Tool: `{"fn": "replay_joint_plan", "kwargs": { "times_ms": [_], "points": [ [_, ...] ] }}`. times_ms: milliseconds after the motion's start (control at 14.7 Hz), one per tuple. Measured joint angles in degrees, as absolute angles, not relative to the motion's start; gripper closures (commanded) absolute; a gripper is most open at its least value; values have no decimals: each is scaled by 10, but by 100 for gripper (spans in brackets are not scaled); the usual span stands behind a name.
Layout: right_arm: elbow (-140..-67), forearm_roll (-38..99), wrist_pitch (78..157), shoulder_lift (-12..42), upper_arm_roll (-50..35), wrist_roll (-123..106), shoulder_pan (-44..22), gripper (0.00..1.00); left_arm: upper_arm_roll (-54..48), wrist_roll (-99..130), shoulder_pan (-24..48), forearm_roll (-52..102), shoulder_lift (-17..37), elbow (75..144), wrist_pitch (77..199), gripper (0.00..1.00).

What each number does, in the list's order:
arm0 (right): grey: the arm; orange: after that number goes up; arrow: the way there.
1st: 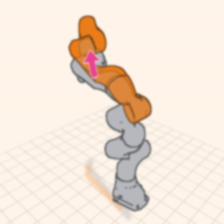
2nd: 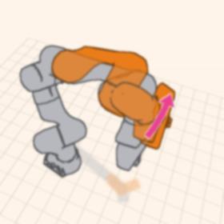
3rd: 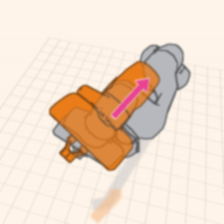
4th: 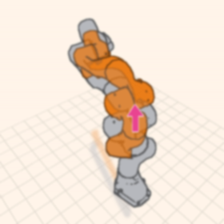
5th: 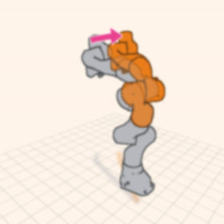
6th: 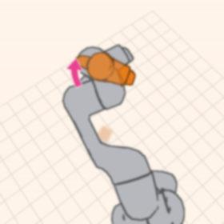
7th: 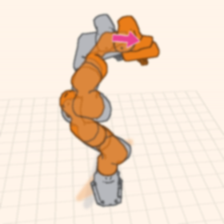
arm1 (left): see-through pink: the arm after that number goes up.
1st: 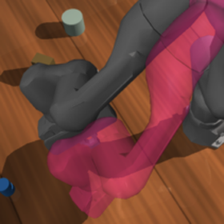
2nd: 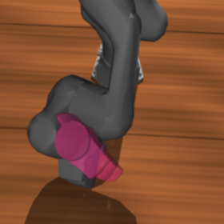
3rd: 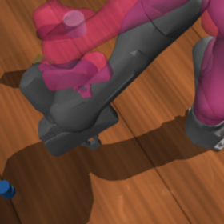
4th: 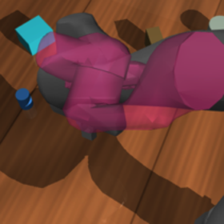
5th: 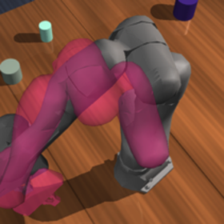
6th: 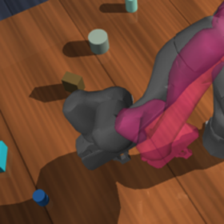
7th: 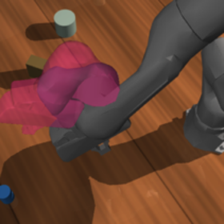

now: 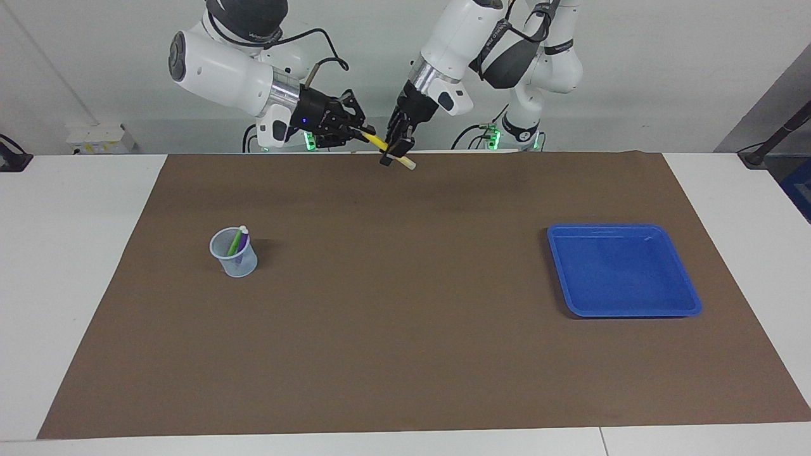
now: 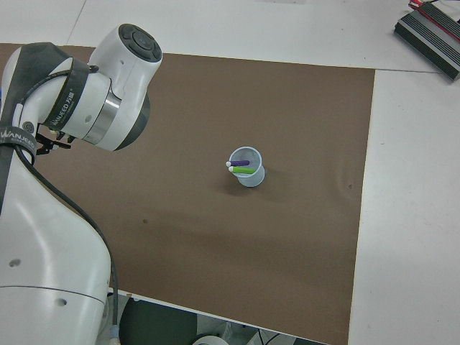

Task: Right arm passes pens to left for tray arrangement
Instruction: 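Close the left gripper on the yellow pen beside the right gripper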

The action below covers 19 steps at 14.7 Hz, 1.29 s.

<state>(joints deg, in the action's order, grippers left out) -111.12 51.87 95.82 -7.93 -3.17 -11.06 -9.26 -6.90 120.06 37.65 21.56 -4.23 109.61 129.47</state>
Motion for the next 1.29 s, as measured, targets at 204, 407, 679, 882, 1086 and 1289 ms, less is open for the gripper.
{"fn": "replay_joint_plan", "kwargs": {
  "times_ms": [204,407,679,882,1086,1289],
  "points": [
    [-1111,519,958,-79,-32,-112,-93,100,-69,1200,363,215,-41,1084,1271,71],
    [-1111,519,959,-79,-31,-113,-93,100,-69,1201,360,212,-39,1078,1263,75],
    [-1111,519,959,-79,-31,-113,-93,100,-70,1201,360,212,-37,1078,1263,91],
    [-1111,520,971,-79,-30,-113,-93,100,-73,1199,361,207,-36,1078,1258,100],
    [-1111,520,971,-79,-30,-113,-93,100,-73,1199,361,205,-36,1078,1258,100],
    [-1111,520,972,-79,-30,-113,-93,69,-74,1199,361,205,-36,1077,1258,100]
  ]
}}
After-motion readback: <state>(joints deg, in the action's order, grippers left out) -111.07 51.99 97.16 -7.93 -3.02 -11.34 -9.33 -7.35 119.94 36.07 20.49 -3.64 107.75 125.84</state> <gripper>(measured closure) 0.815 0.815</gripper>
